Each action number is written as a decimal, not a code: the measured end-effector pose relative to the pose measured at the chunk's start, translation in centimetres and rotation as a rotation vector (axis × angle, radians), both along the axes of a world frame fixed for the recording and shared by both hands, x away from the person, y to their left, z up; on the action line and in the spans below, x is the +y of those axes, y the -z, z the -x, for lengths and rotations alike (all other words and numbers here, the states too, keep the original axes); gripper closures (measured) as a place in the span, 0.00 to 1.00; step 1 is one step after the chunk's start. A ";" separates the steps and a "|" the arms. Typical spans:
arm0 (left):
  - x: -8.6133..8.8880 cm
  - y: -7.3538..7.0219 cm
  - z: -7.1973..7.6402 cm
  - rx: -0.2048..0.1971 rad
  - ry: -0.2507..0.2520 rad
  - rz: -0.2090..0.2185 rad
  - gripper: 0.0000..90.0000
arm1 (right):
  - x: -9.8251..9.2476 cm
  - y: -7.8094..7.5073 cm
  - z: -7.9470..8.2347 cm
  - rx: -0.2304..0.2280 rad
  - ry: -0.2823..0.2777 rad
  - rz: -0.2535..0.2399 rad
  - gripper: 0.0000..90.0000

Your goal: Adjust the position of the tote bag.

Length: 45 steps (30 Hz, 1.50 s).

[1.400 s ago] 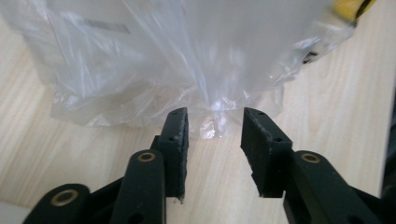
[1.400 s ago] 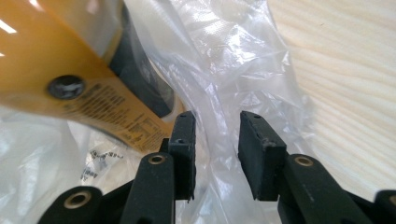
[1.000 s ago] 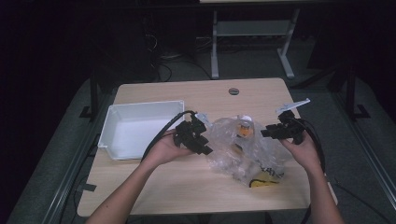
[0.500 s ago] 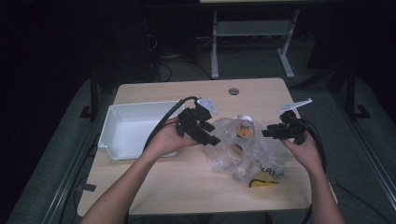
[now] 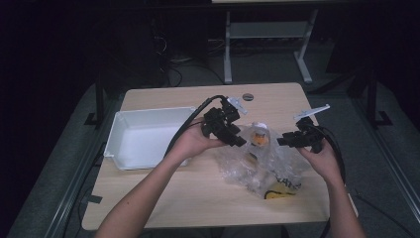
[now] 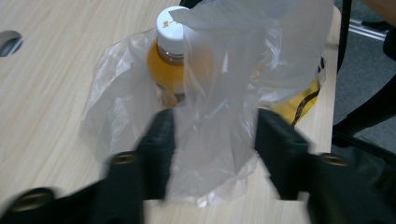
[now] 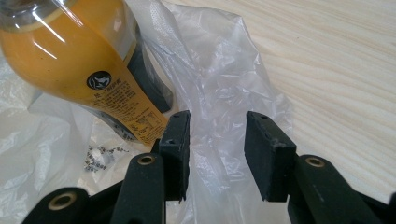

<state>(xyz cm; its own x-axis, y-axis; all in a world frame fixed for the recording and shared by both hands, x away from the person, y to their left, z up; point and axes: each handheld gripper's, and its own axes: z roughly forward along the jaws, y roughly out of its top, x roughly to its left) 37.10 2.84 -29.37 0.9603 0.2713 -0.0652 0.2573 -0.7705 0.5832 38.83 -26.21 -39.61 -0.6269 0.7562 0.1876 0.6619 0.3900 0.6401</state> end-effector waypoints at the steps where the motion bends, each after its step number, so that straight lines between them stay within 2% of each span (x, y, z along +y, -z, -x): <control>1: -0.1 0.2 0.1 -0.003 0.014 -0.005 0.84 | 0.0 0.0 0.0 -0.001 -0.001 0.000 0.67; 3: -0.3 0.7 0.5 -0.004 0.046 -0.022 0.99 | 0.0 0.0 0.1 0.001 -0.002 0.002 0.68; 4: -0.4 0.9 0.7 -0.003 0.054 -0.028 1.00 | -0.1 0.0 0.1 0.000 -0.002 0.003 0.68; 8: -0.4 2.3 1.7 0.001 0.092 -0.078 1.00 | -0.2 0.1 0.0 0.002 -0.001 0.008 0.68; 11: -0.1 3.3 2.1 0.009 0.101 -0.098 1.00 | -0.3 0.3 -0.1 0.010 0.004 0.012 0.68; 17: 0.6 6.3 2.6 0.029 0.109 -0.175 1.00 | -0.2 1.1 -0.4 0.030 0.002 0.027 0.70; 20: 0.8 7.7 2.6 0.038 0.103 -0.199 1.00 | 0.0 1.6 -0.6 0.058 -0.003 0.047 0.75; 25: 1.2 9.8 2.4 0.047 0.090 -0.251 1.00 | 0.3 2.1 -0.9 0.081 -0.027 0.073 0.89; 27: 1.5 10.6 2.3 0.061 0.077 -0.252 1.00 | 0.6 2.4 -0.9 0.095 -0.035 0.087 0.91; 31: 2.0 11.8 2.2 0.068 0.060 -0.281 1.00 | 1.1 2.9 -1.1 0.109 -0.046 0.113 0.95; 36: 2.5 12.8 2.0 0.061 0.044 -0.326 1.00 | 1.6 3.4 -1.2 0.131 -0.048 0.133 0.97; 38: 2.7 13.1 2.0 0.063 0.036 -0.330 1.00 | 1.7 3.6 -1.2 0.120 -0.048 0.141 0.98; 45: 3.1 13.7 2.0 0.052 0.024 -0.361 1.00 | 1.6 4.4 -1.1 0.134 -0.035 0.127 0.98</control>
<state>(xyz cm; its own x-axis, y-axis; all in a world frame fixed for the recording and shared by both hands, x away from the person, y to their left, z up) 35.09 5.97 -43.05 0.9645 0.2633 -0.0183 0.2590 -0.9304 0.2593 39.93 -24.66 -43.98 -0.6292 0.7571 0.1757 0.7225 0.4865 0.4913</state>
